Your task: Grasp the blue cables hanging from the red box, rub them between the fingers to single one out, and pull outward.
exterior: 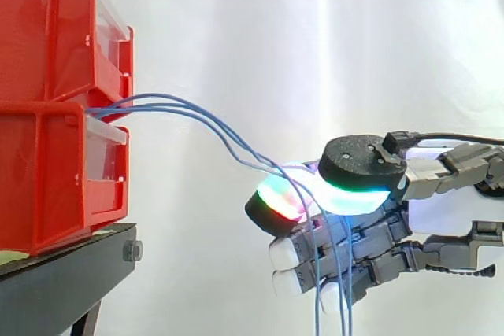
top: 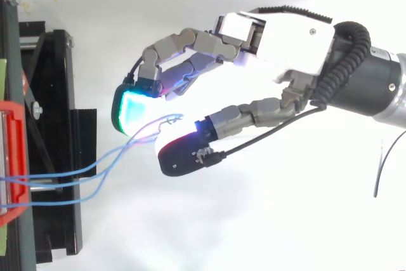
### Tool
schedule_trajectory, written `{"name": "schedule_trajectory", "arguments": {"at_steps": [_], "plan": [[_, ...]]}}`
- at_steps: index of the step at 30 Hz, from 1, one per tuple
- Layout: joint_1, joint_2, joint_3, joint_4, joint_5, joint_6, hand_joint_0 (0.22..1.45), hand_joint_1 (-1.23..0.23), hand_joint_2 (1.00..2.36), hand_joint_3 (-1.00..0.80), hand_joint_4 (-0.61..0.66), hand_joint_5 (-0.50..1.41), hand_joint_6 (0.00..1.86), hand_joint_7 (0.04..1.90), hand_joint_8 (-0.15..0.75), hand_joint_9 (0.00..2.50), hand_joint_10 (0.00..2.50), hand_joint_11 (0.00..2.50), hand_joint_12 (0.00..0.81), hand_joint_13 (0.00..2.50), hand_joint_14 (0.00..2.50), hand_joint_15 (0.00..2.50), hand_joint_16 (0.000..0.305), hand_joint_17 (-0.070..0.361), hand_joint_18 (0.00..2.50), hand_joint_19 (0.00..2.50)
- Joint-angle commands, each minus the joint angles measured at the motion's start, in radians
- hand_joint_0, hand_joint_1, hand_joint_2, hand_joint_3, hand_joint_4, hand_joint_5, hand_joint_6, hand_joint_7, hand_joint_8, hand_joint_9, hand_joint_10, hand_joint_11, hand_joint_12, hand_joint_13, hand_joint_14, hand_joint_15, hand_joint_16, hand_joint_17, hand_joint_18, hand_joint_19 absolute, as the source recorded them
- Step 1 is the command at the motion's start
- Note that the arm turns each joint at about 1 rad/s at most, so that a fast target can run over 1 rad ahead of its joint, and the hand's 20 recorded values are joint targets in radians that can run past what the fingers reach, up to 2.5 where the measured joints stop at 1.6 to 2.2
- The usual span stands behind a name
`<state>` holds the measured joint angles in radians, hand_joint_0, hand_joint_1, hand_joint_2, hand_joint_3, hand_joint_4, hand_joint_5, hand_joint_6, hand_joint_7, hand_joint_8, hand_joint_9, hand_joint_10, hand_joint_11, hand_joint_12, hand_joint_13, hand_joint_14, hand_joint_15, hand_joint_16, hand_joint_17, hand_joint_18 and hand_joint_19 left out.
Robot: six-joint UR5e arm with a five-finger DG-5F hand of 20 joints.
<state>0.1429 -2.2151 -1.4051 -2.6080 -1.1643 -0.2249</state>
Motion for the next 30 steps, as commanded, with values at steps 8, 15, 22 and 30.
{"name": "schedule_trajectory", "arguments": {"at_steps": [8,15,22,30], "plan": [[0.001,0.0,0.0,0.0,0.0,-0.001,0.58,-0.69,1.0,-0.43,0.23,-0.16,0.78,0.96,0.246,0.78,0.01,0.29,0.322,0.73,0.01,0.26,0.039,0.089,0.72,0.47],[0.0,0.0,0.0,0.0,0.0,-0.001,0.59,-0.66,1.01,-0.41,0.22,-0.15,0.76,1.01,0.248,0.78,0.01,0.3,0.324,0.73,0.01,0.27,0.039,0.089,0.72,0.48],[0.0,0.0,0.0,0.0,0.0,-0.001,0.59,-0.62,1.01,-0.43,0.22,-0.14,0.75,1.03,0.25,0.79,0.01,0.29,0.323,0.73,0.01,0.27,0.039,0.089,0.72,0.48],[0.001,0.0,0.002,0.0,0.0,-0.001,0.56,-0.59,1.0,-0.47,0.23,-0.14,0.75,1.04,0.252,0.8,0.01,0.29,0.331,0.73,0.01,0.27,0.04,0.091,0.73,0.48]]}}
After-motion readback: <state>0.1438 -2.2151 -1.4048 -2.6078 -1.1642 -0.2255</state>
